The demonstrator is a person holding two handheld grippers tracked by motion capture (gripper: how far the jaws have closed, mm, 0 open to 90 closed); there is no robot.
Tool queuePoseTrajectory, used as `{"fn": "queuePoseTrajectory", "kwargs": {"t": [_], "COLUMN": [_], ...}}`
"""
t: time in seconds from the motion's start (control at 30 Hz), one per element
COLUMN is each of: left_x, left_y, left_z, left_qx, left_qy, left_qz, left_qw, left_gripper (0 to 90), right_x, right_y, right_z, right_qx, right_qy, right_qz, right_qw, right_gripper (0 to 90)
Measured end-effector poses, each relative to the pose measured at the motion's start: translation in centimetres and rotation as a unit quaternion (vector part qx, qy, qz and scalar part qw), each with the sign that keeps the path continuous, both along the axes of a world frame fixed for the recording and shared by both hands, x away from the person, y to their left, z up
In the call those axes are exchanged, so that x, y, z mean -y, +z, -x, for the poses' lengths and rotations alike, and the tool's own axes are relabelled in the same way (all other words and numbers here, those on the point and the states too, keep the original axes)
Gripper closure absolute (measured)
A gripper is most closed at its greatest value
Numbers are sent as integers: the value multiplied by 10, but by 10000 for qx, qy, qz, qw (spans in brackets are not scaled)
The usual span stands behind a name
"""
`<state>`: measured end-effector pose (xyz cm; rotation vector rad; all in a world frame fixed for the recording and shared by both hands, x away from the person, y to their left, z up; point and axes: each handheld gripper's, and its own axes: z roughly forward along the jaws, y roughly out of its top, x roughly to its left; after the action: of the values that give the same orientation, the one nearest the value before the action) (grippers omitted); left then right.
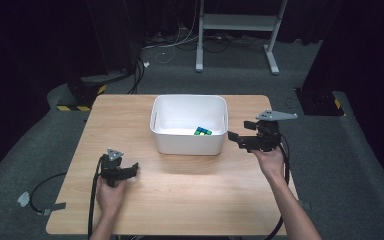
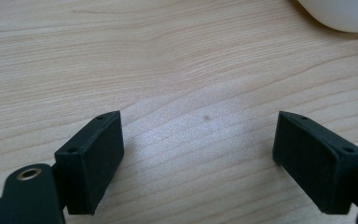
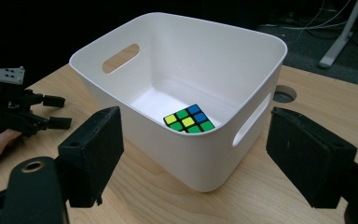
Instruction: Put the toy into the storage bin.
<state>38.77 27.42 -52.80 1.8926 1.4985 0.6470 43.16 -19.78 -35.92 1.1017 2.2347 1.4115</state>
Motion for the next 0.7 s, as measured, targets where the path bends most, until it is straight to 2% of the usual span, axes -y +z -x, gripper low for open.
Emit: {"fn": "queuePoseTrajectory", "kwargs": {"t": [0.7], "left_x": [0], "left_y": [0], "left_z": [0], "left_qx": [-6], "left_qy": [-7], "left_qz": [-10], "left_qw": [10000], "left_gripper": [166], "right_x": [8], "right_y": [-7], "right_z": [15], "right_qx": [40], "right_qy": [-83], "right_qz": [-163], "right_qw": [9998], "right_gripper": [212]}}
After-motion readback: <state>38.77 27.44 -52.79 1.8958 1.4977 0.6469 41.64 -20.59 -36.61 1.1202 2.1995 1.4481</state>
